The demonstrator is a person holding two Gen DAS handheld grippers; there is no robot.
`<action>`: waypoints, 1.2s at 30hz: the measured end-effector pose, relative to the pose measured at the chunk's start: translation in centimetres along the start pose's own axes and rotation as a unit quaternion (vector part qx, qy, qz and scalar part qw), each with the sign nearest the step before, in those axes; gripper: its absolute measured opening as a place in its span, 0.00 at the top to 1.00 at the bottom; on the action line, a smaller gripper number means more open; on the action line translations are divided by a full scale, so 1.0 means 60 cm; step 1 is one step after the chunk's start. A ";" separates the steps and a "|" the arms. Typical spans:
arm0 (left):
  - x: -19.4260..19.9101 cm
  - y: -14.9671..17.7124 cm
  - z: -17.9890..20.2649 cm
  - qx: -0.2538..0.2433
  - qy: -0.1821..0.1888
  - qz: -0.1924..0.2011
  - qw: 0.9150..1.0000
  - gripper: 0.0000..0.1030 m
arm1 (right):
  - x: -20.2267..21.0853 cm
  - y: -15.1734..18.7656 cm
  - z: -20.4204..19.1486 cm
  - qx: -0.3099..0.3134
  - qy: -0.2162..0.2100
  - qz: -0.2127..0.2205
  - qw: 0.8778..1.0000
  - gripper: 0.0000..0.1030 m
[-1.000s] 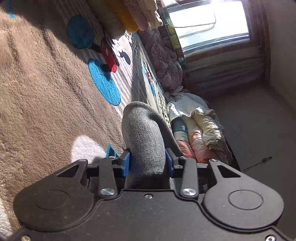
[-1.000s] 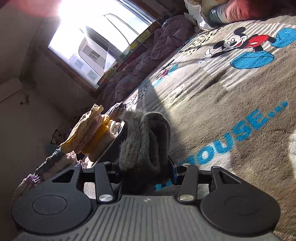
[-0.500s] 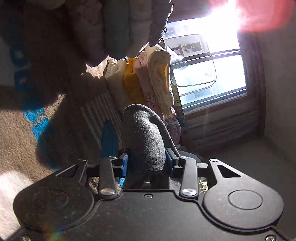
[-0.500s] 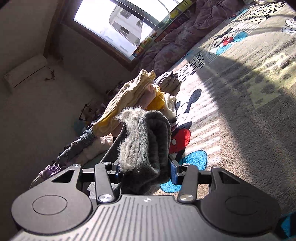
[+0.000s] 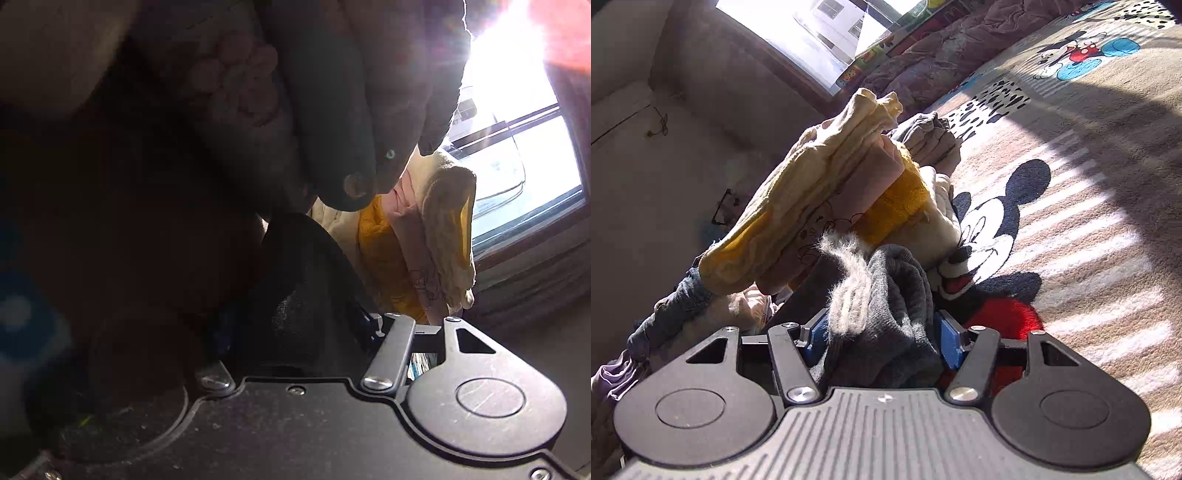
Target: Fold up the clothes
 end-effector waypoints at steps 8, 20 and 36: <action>-0.027 0.006 0.014 -0.036 -0.022 0.003 0.999 0.34 | 0.019 0.011 0.040 0.018 0.015 -0.005 1.000 0.41; 0.051 0.071 0.059 -0.121 -0.068 -0.003 0.990 0.11 | 0.134 0.093 0.040 0.124 0.110 -0.060 0.984 0.20; 0.157 0.283 0.123 -0.418 -0.170 -0.156 0.879 0.00 | 0.257 0.247 0.030 0.240 0.218 -0.133 0.937 0.00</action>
Point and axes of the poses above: each gripper's, at about its wrist camera, not at the fingertips, and x roughly against the way its jaws point, z to its right, y to its underside, the point moved 3 cm from there along -x, roughly the way its jaws point, and after that the axes turned 10 degrees about -x, right-handed, at the moved point
